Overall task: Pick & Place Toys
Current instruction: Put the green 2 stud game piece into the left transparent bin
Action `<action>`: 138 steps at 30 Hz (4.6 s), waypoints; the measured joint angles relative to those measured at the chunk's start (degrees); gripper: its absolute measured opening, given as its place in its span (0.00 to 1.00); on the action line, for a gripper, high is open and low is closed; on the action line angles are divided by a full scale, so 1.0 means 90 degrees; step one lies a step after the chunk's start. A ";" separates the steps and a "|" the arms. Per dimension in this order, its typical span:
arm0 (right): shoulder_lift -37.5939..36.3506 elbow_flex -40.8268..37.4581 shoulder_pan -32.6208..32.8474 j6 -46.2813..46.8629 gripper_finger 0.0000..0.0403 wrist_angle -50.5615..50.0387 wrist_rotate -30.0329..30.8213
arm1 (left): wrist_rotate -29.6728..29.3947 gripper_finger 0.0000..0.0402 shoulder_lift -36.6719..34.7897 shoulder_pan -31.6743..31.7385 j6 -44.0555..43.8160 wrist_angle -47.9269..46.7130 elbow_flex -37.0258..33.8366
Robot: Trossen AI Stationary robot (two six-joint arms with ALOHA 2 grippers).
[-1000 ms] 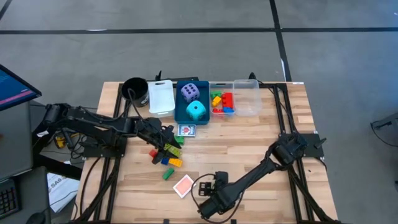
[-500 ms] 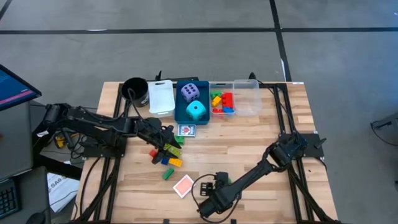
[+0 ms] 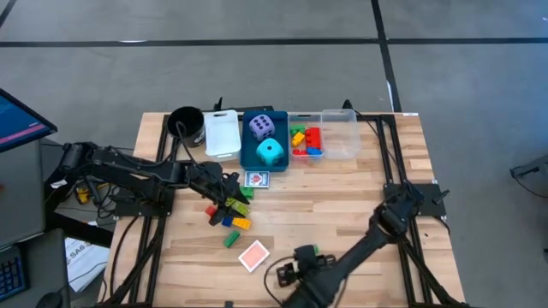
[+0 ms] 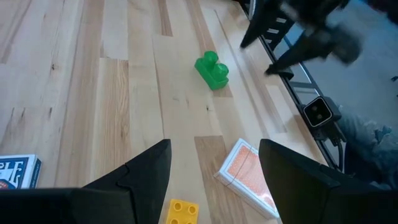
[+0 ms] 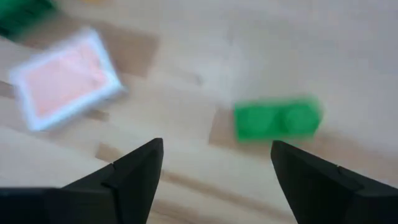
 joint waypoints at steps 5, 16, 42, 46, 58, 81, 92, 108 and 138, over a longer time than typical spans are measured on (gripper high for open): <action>-0.0018 -0.0067 0.0598 -0.1103 0.73 -0.0485 0.1653 | 0.0000 0.59 0.0000 0.0001 -0.0034 0.0069 -0.0002; -0.0458 -0.2621 0.2137 0.0315 0.68 -0.0119 0.3452 | 0.0000 0.59 0.0000 -0.0001 -0.0290 0.1840 -0.0005; -0.6226 -0.8821 0.1473 -0.6624 0.67 0.6693 0.2891 | 0.0000 0.59 -0.0001 -0.0006 -0.1050 0.2458 -0.0005; -0.6875 -0.9801 0.1338 -0.7500 0.67 0.7963 0.2541 | -0.0004 0.59 -0.0001 -0.0019 -0.1274 0.2703 -0.0005; -0.7855 -1.2249 0.1432 -0.8828 0.67 1.1337 0.1231 | -0.1011 0.59 -0.0001 -0.0272 -0.1730 0.3870 -0.0005; -0.6542 -1.3618 0.1657 -1.0432 0.67 1.5303 0.0918 | -0.3798 0.59 0.0103 -0.1169 -0.1945 0.4173 -0.0005; -0.4947 -1.3924 0.1160 -1.0336 0.67 1.7301 0.0455 | -0.3818 0.59 0.0573 -0.1169 -0.2072 0.4426 -0.0005; -0.2795 -1.3436 0.0325 -1.0491 0.67 1.8948 -0.0624 | -0.3810 0.59 0.0563 -0.1166 -0.2067 0.4710 -0.0005; -0.1592 -1.1464 -0.1229 -1.1582 0.67 1.8367 -0.2433 | -0.3742 0.59 0.0561 -0.1166 -0.2067 0.4693 -0.0005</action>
